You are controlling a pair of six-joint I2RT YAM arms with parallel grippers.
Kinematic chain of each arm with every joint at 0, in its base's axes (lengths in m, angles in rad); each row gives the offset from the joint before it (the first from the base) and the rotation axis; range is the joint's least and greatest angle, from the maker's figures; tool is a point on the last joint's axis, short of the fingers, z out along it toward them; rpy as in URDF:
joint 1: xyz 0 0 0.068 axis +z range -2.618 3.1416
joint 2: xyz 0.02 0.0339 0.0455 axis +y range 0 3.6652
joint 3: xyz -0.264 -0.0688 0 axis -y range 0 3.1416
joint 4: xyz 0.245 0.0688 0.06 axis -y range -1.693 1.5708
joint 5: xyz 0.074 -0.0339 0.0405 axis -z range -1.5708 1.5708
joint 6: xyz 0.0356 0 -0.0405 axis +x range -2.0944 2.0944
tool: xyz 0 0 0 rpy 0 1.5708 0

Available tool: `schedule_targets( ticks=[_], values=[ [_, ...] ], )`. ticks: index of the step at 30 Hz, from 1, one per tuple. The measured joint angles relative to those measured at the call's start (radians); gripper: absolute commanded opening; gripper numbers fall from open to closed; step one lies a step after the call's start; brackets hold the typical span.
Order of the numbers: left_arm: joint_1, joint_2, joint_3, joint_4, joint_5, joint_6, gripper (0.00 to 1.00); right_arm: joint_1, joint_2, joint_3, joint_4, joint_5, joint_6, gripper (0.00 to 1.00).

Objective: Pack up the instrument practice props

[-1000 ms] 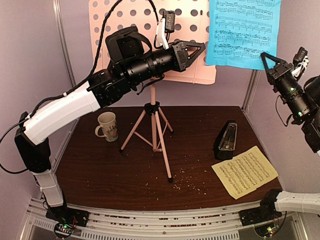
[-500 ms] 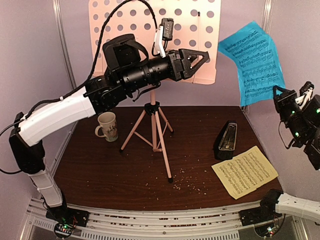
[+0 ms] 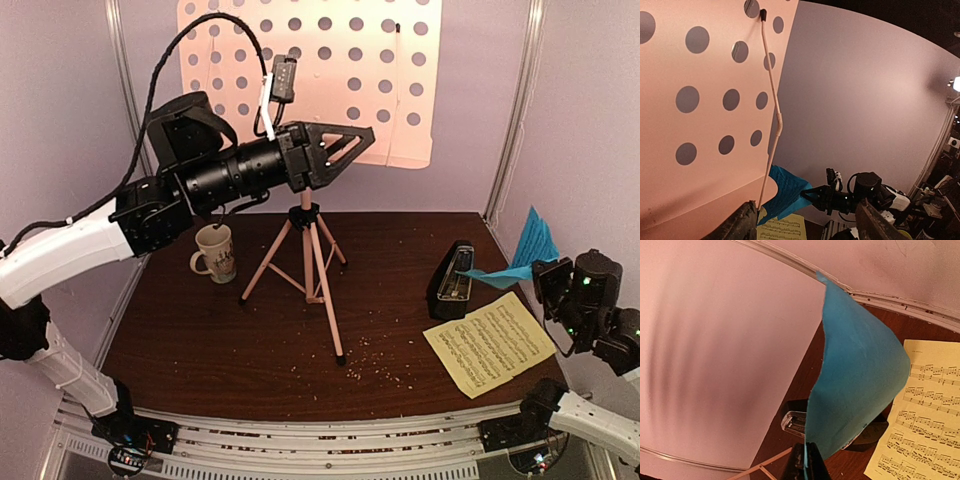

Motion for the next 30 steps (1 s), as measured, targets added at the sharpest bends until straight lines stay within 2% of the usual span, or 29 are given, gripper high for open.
schedule_targets(
  ticks=[7,13,19,30],
  values=[
    [0.000,-0.074,-0.110,-0.028,0.008,0.006,0.75,0.000,0.062,-0.037,-0.104,-0.071,0.145,0.00],
    [0.005,-0.156,-0.232,-0.063,0.005,0.019,0.78,0.000,0.072,-0.082,-0.122,-0.135,0.216,0.00],
    [0.011,-0.245,-0.349,-0.076,0.005,0.028,0.80,0.000,0.019,-0.159,-0.077,-0.172,0.263,0.00],
    [0.035,-0.363,-0.587,-0.075,-0.020,-0.008,0.81,0.000,0.017,-0.266,0.061,-0.260,0.282,0.01]
  ],
)
